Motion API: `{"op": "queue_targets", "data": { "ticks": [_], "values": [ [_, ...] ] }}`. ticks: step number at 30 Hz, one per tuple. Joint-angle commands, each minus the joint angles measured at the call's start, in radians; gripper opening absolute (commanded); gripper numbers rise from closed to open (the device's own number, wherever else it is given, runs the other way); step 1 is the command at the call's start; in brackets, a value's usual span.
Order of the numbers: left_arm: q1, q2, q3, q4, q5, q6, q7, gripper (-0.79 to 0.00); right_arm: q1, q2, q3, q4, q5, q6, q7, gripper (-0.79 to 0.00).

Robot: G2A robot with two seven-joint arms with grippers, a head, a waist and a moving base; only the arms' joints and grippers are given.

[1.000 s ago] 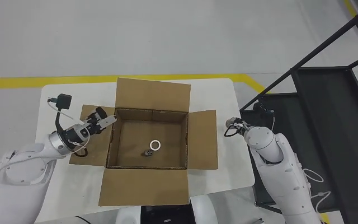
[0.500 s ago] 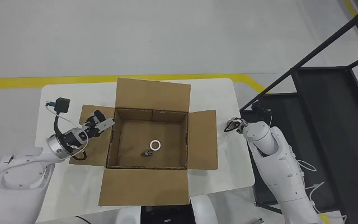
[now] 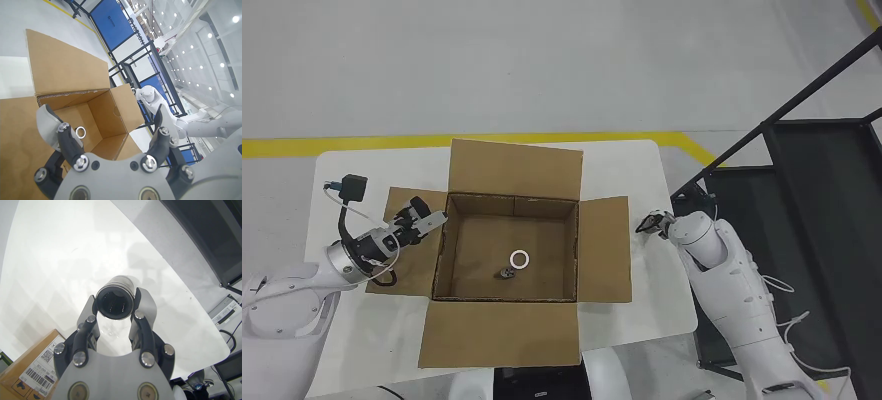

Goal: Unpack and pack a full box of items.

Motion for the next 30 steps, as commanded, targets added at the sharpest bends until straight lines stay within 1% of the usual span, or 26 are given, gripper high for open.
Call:
{"op": "queue_targets", "data": {
  "ticks": [1,5,10,14,18,22,25,30],
  "values": [
    [0.000,0.000,0.000,0.000,0.000,0.000,0.000,0.000,0.000,0.000,-0.001,-0.001,-0.002,0.006,0.003,0.000],
    [0.000,0.000,0.000,0.000,0.000,0.000,0.000,0.000,-0.006,0.001,0.003,-0.026,0.002,0.011,0.001,0.000],
    [0.000,0.000,0.000,0.000,0.000,0.000,0.000,0.000,-0.037,0.003,0.019,-0.115,-0.004,0.031,-0.018,0.000],
    [0.000,0.000,0.000,0.000,0.000,0.000,0.000,0.000,-0.068,0.007,0.037,-0.216,-0.025,0.047,-0.028,0.000],
    [0.000,0.000,0.000,0.000,0.000,0.000,0.000,0.000,-0.111,0.010,0.054,-0.349,-0.052,0.050,-0.056,0.000],
    [0.000,0.000,0.000,0.000,0.000,0.000,0.000,0.000,-0.140,0.012,0.057,-0.483,-0.079,0.027,-0.086,0.000],
    [0.000,0.000,0.000,0.000,0.000,0.000,0.000,0.000,-0.154,0.011,0.048,-0.566,-0.081,-0.041,-0.115,0.000],
    [0.000,0.000,0.000,0.000,0.000,0.000,0.000,0.000,-0.139,0.009,-0.015,-0.640,-0.137,-0.111,-0.144,0.000]
  ]
}}
